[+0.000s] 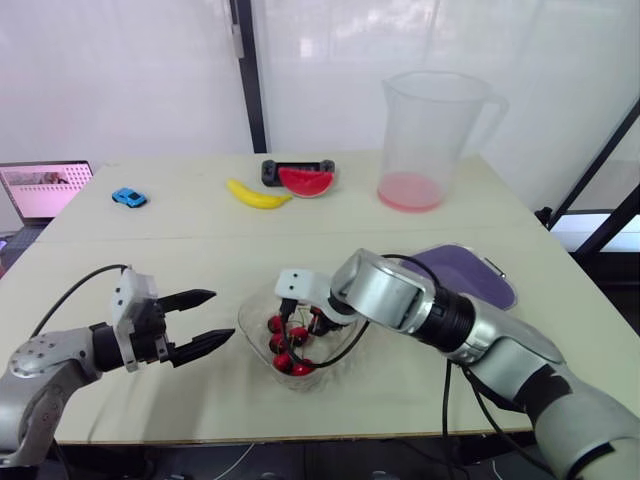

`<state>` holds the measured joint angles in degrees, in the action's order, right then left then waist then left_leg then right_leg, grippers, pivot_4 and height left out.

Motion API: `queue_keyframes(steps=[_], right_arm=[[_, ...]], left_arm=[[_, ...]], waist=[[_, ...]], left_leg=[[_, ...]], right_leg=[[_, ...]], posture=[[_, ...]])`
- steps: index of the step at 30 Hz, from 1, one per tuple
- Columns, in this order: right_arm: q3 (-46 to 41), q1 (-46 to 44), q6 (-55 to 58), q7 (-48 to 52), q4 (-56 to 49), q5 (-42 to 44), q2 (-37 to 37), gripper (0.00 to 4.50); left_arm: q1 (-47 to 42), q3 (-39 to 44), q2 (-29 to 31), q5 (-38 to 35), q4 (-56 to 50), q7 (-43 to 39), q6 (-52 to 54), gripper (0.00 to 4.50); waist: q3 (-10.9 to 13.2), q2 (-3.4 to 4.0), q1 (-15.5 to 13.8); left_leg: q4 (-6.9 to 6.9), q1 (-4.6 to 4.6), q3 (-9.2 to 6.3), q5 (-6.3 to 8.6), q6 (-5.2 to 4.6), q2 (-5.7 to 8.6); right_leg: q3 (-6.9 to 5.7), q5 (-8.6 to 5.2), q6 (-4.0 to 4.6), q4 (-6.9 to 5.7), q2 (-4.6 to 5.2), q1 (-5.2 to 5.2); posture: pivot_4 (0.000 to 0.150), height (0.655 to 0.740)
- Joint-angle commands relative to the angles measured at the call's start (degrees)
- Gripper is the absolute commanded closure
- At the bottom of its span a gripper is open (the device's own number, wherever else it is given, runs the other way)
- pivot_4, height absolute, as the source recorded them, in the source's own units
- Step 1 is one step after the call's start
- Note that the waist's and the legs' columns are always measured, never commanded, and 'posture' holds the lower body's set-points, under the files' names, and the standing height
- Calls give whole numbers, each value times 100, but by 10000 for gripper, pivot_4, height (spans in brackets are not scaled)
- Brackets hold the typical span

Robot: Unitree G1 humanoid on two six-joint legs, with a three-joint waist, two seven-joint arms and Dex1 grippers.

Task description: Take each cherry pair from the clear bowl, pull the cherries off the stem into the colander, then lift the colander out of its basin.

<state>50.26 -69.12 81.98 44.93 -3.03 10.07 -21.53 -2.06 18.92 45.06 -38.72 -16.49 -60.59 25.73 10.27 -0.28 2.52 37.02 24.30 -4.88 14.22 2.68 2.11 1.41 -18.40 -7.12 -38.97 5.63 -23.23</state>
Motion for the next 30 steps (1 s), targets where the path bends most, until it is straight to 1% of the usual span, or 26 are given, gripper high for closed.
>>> queue_keyframes(steps=[1, 2, 4, 6, 11, 14, 17, 19, 21, 23, 25, 27, 30], right_arm=[[-75, -148, -41, -49, -133, 33, -19, 32757], [-72, -153, -53, -53, -136, 37, -30, 32757], [-84, -157, -63, -61, -150, 48, -44, 38044], [-116, -165, -54, -50, -190, 76, -59, 41892], [-304, -260, 102, 70, -571, 259, -297, 41892], [-665, -352, 146, 223, -906, 494, -559, 41892], [-1225, -391, -47, 426, -1283, 745, -915, 41892], [-1858, -232, -562, 346, -1314, 809, -835, 41892], [-2447, 21, -1501, 139, -1232, 689, -759, 41892], [-2809, 322, -2391, 31, -1290, 517, -874, 41892], [-3177, 616, -3187, -316, -1284, 317, -783, 41892], [-3427, 838, -3652, -692, -1215, 142, -629, 41892], [-3361, 1105, -4281, -755, -1196, -159, -667, 41892]], left_arm=[[-77, 54, 36, 16, -35, 14, -100, 0], [-95, 46, 33, 24, -21, 12, -104, 0], [-130, 25, 22, 43, 6, 9, -108, 0], [-169, 2, 9, 60, 34, 5, -110, 0], [-236, -6, 2, 63, 85, -2, -93, 0], [-354, 45, -3, -18, 164, 10, -28, 0], [-698, 155, -70, -296, 298, 150, 203, 0], [-993, 217, -154, -459, 403, 370, 363, 0], [-1396, 306, -271, -597, 625, 751, 558, 0], [-1865, 306, -357, -477, 936, 1134, 572, 0], [-2261, 245, -421, -321, 1156, 1418, 499, 0], [-2586, 171, -486, -222, 1258, 1638, 430, 0], [-3020, 69, -600, -95, 1381, 1888, 409, 0]], waist=[[0, 0, 0], [0, 0, 0], [0, 0, 1], [0, 0, 0], [0, 0, -8], [0, 0, -8], [0, -1, -19], [0, -1, -14], [-1, -2, -8], [-2, -6, -19], [-3, -12, -22], [-3, -12, -9], [-3, -12, 2]], left_leg=[[0, 0, 0, 0, 0, 0], [0, 0, 0, 0, 0, 0], [0, 0, 0, 0, 0, 1], [0, 0, 0, 0, 0, 1], [1, 1, 0, 0, 0, 0], [2, 3, 0, 0, 0, 1], [2, 4, -3, 0, 0, 0], [4, 4, -1, 0, 0, 2], [4, 4, 0, 0, -1, 2], [5, 4, -1, 0, 0, 1], [9, 4, 1, 0, 0, 4], [10, 5, 5, 0, 0, 7], [8, 5, 4, -11, 18, 6]], right_leg=[[0, 0, 0, 0, 0, 0], [0, 0, 0, 0, 0, 0], [0, 0, 0, 0, 0, 0], [0, 0, 0, 0, 0, 0], [0, 0, 0, 0, 0, 0], [0, 0, 0, 0, 0, 0], [-3, 0, 0, 0, 0, 0], [-2, 0, 0, 1, 0, 1], [-3, 0, 0, -1, -3, 0], [-4, 0, 0, -4, -4, 0], [-4, 0, -1, -6, -2, 2], [-2, 0, -1, -6, -1, 2], [-3, 0, -1, -11, -3, -2]], posture=[[1500, 7400], [1500, 7400], [1500, 7400], [1500, 7400], [1500, 7400], [1500, 7400], [1500, 7400], [1500, 7400], [1500, 7400], [1500, 7400], [1500, 7400], [1500, 7400], [1500, 7400]])
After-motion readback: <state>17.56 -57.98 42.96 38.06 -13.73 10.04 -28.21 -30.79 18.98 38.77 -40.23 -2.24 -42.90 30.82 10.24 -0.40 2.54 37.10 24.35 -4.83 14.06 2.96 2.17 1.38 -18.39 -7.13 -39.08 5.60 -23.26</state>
